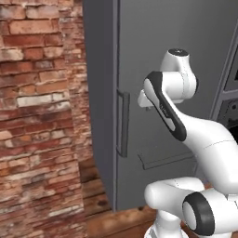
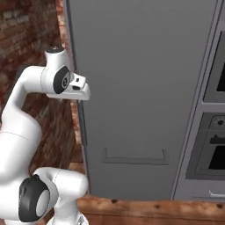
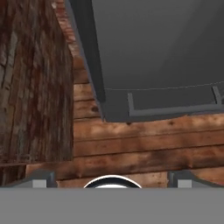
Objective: Retrieve a lemon from the fridge and place it on the cutting board with the fish.
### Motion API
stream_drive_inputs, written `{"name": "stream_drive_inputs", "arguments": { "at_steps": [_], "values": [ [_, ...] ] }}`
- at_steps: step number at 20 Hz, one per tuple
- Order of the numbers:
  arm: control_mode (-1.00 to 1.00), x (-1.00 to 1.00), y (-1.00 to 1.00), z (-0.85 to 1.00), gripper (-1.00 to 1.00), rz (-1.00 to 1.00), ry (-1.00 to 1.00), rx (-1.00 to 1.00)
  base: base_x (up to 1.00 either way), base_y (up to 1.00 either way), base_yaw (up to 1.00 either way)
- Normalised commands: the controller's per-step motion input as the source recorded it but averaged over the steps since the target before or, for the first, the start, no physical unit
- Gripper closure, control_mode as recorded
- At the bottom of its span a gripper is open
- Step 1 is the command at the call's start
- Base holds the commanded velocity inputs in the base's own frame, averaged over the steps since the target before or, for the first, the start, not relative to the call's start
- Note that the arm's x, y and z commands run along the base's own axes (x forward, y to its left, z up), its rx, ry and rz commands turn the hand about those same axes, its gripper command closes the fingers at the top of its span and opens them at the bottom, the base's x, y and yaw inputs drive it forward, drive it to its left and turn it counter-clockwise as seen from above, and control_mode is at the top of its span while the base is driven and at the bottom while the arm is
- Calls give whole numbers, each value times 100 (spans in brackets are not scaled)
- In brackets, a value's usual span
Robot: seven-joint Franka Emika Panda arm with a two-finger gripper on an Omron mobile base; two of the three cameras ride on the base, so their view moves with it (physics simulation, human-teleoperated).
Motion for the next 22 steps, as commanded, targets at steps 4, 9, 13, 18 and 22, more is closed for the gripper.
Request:
{"name": "stream_drive_inputs", "arguments": {
  "at_steps": [4, 9, 13, 18, 22],
  "values": [
    [100, 0, 0, 0, -100, 0, 0, 0, -14, 23, -26],
    [100, 0, 0, 0, -100, 0, 0, 0, -15, 43, -19],
    [100, 0, 0, 0, -100, 0, 0, 0, -34, 44, -14],
    [100, 0, 0, 0, -100, 0, 0, 0, -6, 26, -3],
    [-100, 3, 0, -2, -100, 0, 0, 0, 1, 1, 0]
  ]
}}
